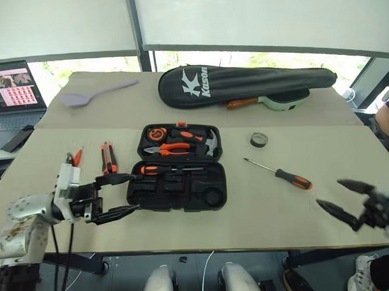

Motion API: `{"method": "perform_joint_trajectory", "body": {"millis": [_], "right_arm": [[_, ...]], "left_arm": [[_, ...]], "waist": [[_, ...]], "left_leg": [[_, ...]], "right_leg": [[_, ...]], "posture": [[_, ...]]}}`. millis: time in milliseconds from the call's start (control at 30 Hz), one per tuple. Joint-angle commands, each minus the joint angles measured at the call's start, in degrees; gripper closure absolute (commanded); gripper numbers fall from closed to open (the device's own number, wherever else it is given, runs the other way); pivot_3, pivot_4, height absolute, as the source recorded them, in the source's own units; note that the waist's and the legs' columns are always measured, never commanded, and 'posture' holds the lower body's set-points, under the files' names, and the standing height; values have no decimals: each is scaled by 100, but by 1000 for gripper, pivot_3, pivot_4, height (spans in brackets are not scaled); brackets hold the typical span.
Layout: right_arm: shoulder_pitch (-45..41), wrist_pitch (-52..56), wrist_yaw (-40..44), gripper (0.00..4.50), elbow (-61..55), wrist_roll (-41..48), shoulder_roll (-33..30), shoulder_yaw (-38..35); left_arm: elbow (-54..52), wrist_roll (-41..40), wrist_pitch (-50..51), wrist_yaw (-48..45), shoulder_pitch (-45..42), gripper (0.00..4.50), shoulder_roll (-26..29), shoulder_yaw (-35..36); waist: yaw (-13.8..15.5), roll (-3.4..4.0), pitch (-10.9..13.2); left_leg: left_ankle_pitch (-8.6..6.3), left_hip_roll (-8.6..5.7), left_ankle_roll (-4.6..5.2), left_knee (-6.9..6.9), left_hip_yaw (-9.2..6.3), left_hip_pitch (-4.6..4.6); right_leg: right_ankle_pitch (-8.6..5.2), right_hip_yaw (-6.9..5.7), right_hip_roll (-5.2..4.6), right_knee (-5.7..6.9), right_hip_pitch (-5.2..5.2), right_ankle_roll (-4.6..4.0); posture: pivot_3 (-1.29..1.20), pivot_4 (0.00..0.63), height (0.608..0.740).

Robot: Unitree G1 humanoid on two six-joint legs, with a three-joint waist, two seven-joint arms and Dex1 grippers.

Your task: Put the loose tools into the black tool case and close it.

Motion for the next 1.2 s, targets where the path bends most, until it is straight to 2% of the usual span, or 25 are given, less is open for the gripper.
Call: {"method": "perform_joint_trajectory", "body": {"millis": [33, 133, 300, 333, 433, 533, 567, 633, 733, 867, 1000, 1067, 1200], "right_arm": [[-776, 309, 234, 0, 624, -389, -238, 725], [-1990, 223, 427, 0, 1728, -975, -202, 1550], [-2677, -6, 872, 0, 2544, -1273, -125, 2104], [-2762, -103, 882, 502, 2654, -1295, -89, 2127], [-2868, -143, 1134, 1295, 2723, -1233, -80, 2172], [-2824, -406, 1445, 2481, 2662, -1067, -101, 2045], [-2808, -549, 1565, 2700, 2636, -1002, -113, 1985], [-2748, -828, 1971, 3446, 2420, -689, -160, 1768], [-2704, -783, 2293, 3492, 1981, -381, -258, 1570], [-2785, 290, 2503, 3492, 348, 443, -268, 1544], [-3539, 1529, 2066, 3492, -1045, 591, 178, 2445], [-3906, 1896, 1796, 3492, -1250, 374, 448, 2869], [-4864, 2638, 869, 3492, -971, -410, 1572, 4041]], "left_arm": [[-441, -171, 196, 224, -53, 61, -78, -45], [-590, -73, 146, 303, -23, 61, -189, -191], [-700, -67, 164, 394, 21, 61, -197, -176], [-708, -61, 153, 398, 36, 0, -190, -167], [-716, -53, 128, 384, 94, 0, -159, -123], [-667, -33, 103, 383, 53, 0, -174, -141], [-646, -20, -1, 375, 31, 0, -225, -120], [-593, -41, -14, 337, 45, 0, -220, -108], [-547, -68, 25, 303, 111, 0, -158, -58], [-429, -6, -61, 350, 258, 0, -104, 159], [-367, 8, -62, 434, 458, 0, -43, 416], [-359, 6, -56, 487, 534, 0, -33, 498], [-423, 34, -139, 576, 963, 0, -90, 756]], "waist": [[47, 0, 0], [22, 5, 2], [42, 6, 3], [29, 6, 3], [13, 6, 3], [12, 6, 3], [14, 6, 3], [16, 6, 3], [15, 7, 4], [-25, 13, 7], [-77, 13, 9], [-116, 11, 10], [-126, 4, 14]], "left_leg": [[0, -1, 0, -3, 5, -2], [0, -3, 0, -18, 11, -12], [-2, -10, 5, -19, 11, -44], [-3, -10, 6, -21, 12, -50], [-4, -10, 7, -20, 14, -56], [-4, -9, 7, -20, 15, -55], [-4, -9, 7, -20, 16, -55], [-4, -9, 7, -20, 16, -55], [-4, -9, 7, -20, 16, -56], [-4, -3, 7, -20, 7, -54], [-4, 9, 6, -26, -10, -51], [-4, 14, 5, -26, -13, -50], [-4, 9, 5, -26, -6, -55]], "right_leg": [[-1, -2, 5, 0, 0, 0], [-6, -6, 8, -2, -14, -3], [-4, -6, 5, -2, -43, 3], [-4, -6, 3, -2, -50, 3], [-2, -3, 2, -2, -57, 6], [-2, -2, 3, -1, -57, 6], [-2, -2, 3, -1, -57, 7], [-2, -2, 3, -1, -57, 7], [-2, -2, 3, 0, -59, 7], [-1, -1, 6, 3, -62, 6], [4, 3, 14, 6, -72, -3], [6, 0, 15, 7, -72, -8], [7, -1, 4, 8, -83, -9]], "posture": [[0, 150, 740], [0, 150, 740], [0, 150, 740], [0, 150, 740], [0, 150, 740], [0, 150, 740], [0, 150, 740], [0, 150, 740], [0, 150, 740], [0, 150, 740], [0, 150, 740], [0, 150, 740], [0, 150, 740]]}}
